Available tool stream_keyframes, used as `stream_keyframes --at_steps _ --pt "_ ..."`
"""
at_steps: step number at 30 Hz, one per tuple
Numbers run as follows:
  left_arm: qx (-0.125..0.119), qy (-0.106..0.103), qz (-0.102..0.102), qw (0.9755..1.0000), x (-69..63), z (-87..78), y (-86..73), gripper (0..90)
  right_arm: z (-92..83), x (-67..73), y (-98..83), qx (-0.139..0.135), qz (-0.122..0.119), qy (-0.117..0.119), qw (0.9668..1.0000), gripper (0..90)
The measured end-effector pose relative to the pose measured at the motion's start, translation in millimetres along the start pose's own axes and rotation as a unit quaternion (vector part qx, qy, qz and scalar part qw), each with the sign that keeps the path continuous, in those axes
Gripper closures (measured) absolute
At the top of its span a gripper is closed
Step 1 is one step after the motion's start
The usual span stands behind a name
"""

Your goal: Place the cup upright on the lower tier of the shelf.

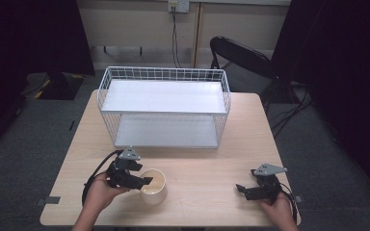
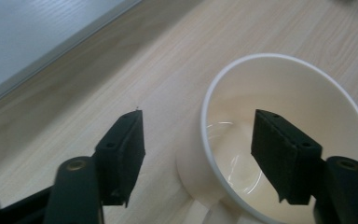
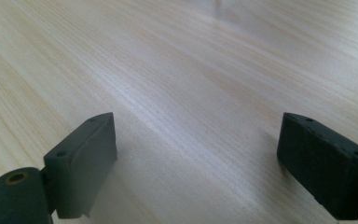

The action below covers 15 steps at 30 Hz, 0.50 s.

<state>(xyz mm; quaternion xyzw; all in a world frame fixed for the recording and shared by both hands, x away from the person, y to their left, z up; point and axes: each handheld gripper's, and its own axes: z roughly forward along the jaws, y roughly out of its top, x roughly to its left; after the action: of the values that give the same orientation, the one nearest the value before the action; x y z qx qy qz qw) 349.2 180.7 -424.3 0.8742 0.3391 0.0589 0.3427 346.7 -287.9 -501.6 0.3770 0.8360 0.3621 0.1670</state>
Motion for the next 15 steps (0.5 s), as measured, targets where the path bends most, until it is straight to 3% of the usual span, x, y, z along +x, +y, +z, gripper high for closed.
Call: stream_keyframes --at_steps 8,15 --pt "0.014 0.007 0.013 0.9998 -1.3 3.0 0.4 48.7 -0.3 -0.1 -0.4 0.0 0.0 0.002 1.0 11.3" --pt "0.025 0.009 0.009 0.9996 0.0 7.3 -1.6 56.4 -0.4 -0.2 -0.5 -0.001 -0.001 0.003 1.0 11.3"
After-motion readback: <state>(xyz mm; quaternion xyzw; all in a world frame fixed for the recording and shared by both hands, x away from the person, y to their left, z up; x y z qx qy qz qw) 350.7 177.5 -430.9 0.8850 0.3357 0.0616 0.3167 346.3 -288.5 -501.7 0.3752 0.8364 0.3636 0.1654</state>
